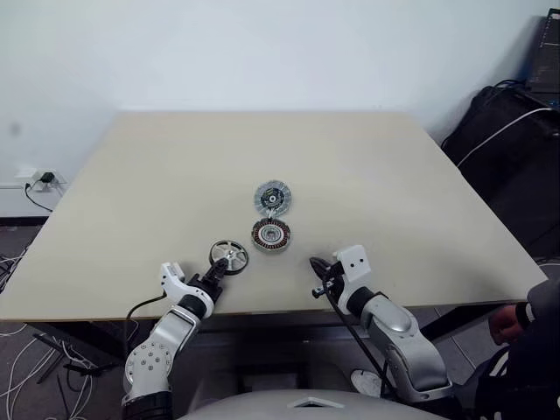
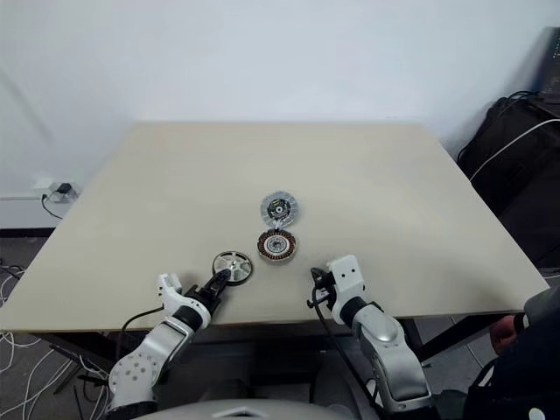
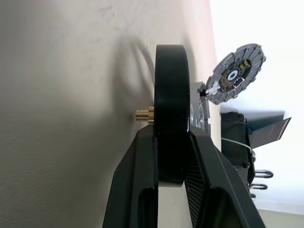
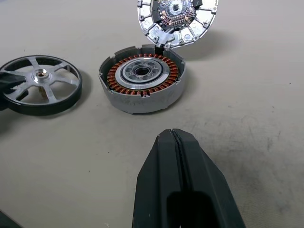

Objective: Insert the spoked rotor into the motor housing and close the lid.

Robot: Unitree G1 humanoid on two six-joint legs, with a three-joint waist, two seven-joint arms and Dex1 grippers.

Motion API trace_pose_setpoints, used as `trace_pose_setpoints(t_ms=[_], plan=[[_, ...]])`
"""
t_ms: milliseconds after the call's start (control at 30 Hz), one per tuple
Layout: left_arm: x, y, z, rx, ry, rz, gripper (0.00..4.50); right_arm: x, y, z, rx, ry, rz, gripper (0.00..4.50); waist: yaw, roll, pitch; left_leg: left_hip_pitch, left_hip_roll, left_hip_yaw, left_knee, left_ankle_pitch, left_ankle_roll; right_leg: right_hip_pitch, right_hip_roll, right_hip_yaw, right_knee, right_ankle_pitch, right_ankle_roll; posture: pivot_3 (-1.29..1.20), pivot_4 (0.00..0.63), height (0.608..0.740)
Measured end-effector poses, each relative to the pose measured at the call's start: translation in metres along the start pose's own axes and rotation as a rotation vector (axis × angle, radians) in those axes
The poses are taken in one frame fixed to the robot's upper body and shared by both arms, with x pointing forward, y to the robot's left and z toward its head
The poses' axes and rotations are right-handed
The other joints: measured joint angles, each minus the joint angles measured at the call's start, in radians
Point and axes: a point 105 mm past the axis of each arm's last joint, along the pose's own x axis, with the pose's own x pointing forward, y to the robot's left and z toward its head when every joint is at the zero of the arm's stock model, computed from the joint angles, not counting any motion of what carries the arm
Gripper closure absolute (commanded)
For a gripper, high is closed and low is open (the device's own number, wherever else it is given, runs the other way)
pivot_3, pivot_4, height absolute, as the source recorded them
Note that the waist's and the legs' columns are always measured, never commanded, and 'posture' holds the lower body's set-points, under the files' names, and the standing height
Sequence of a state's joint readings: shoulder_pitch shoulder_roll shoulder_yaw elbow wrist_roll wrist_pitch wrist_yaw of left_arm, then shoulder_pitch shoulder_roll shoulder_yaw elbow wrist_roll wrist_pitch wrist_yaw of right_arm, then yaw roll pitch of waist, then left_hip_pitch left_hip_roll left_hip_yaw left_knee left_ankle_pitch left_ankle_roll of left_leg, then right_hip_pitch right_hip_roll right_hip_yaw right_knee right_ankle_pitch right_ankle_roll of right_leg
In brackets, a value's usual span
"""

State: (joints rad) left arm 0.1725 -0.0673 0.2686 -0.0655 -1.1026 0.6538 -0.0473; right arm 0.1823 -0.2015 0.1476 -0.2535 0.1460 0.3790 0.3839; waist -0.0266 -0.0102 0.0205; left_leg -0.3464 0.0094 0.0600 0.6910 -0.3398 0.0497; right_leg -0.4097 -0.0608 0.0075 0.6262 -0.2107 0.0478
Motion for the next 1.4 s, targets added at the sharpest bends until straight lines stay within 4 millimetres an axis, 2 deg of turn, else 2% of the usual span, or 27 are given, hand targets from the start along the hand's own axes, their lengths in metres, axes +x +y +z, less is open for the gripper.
trace_pose_setpoints(t_ms=[300,600,933,1033,1233,1400], plan=[[0.0,-0.026,0.015,0.018,-0.09,-0.156,4.09,0.0,-0.001,0.0,0.001,0.003,-0.006,4.5,0.001,0.0,0.0,0.0,0.0,0.0,0.0,0.0,0.0,0.0,0.0,0.0,0.0,0.0,0.0,0.0,0.0,0.74],[0.039,-0.063,0.0,0.082,-0.008,-0.273,4.09,0.0,-0.001,0.0,0.001,0.002,-0.006,4.5,0.002,-0.001,0.0,0.0,-0.001,0.0,0.001,0.0,0.0,0.001,0.0,0.0,0.0,0.0,0.0,0.0,0.0,0.74],[0.062,-0.056,-0.018,0.076,0.088,-0.232,4.09,-0.003,-0.001,-0.003,0.012,0.005,-0.025,4.5,0.003,-0.001,0.0,0.0,-0.001,-0.001,0.001,0.0,0.0,0.001,0.0,0.0,-0.001,0.0,0.0,0.0,0.0,0.74],[0.069,-0.06,-0.021,0.087,0.109,-0.236,4.09,-0.003,0.0,-0.003,0.014,0.004,-0.028,4.5,0.004,-0.001,0.0,0.0,-0.001,-0.001,0.001,0.0,0.0,0.001,0.0,0.0,-0.001,0.0,0.0,0.0,0.0,0.74],[0.08,-0.08,-0.03,0.102,0.156,-0.294,4.09,-0.002,-0.001,-0.002,0.015,0.001,-0.035,4.5,0.004,-0.001,0.0,-0.001,-0.001,-0.001,0.001,0.001,-0.002,0.001,0.0,0.0,-0.001,0.0,0.0,0.0,0.0,0.74],[0.082,-0.076,-0.038,0.097,0.189,-0.28,4.09,-0.002,-0.001,-0.002,0.015,0.001,-0.036,4.5,0.003,-0.001,0.0,-0.001,-0.001,-0.001,0.001,0.001,-0.001,0.001,0.0,0.0,-0.001,0.001,0.0,0.0,0.0,0.74]])
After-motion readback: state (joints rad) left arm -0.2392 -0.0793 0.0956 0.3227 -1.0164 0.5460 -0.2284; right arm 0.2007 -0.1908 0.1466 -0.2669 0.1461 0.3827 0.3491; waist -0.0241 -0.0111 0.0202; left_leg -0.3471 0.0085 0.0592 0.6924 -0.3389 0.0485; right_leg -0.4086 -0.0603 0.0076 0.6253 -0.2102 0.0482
